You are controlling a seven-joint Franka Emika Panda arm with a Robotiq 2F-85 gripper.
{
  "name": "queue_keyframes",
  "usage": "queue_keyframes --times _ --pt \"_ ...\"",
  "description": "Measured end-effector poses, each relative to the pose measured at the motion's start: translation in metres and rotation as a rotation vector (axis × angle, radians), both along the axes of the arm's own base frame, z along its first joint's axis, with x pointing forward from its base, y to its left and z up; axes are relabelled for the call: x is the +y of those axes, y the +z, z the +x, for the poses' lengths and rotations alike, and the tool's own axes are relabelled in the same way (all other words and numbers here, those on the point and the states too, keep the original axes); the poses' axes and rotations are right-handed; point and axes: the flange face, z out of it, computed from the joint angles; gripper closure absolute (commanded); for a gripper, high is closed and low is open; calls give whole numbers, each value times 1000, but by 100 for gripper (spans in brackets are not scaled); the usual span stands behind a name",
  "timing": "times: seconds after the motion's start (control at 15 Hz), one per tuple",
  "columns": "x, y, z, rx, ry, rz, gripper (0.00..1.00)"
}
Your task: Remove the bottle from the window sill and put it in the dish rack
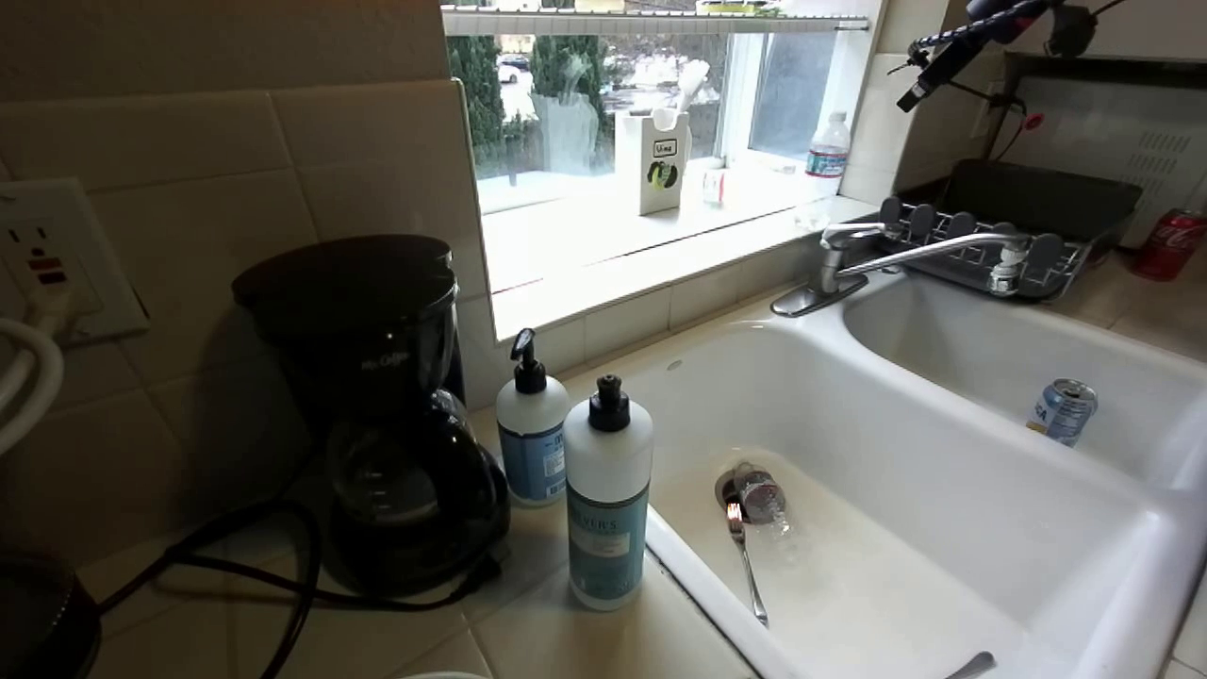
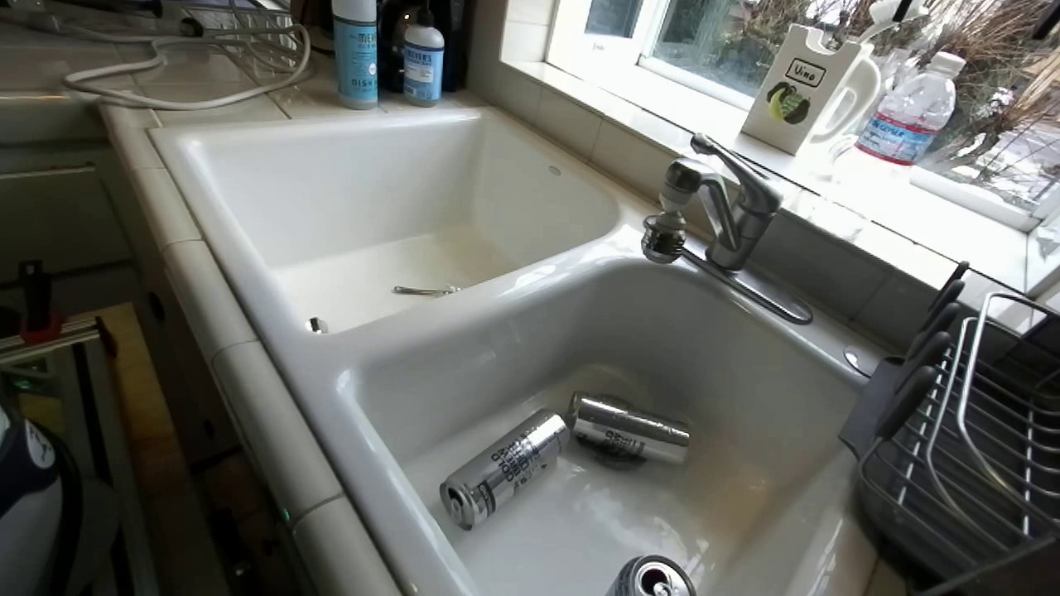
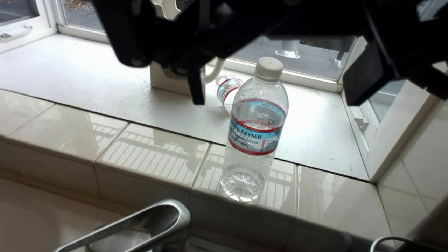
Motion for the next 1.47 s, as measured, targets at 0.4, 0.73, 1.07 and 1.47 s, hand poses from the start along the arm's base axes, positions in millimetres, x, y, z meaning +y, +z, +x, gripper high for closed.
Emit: queue_keyframes --times 0.4,0.73,1.07,1.47 --pt "-12 -6 47 -61 -68 142 0" --pt "-11 -6 55 -64 -69 151 0" --pt "5 -12 66 -41 -114 161 0" --pt "4 -17 82 -32 -192 166 18"
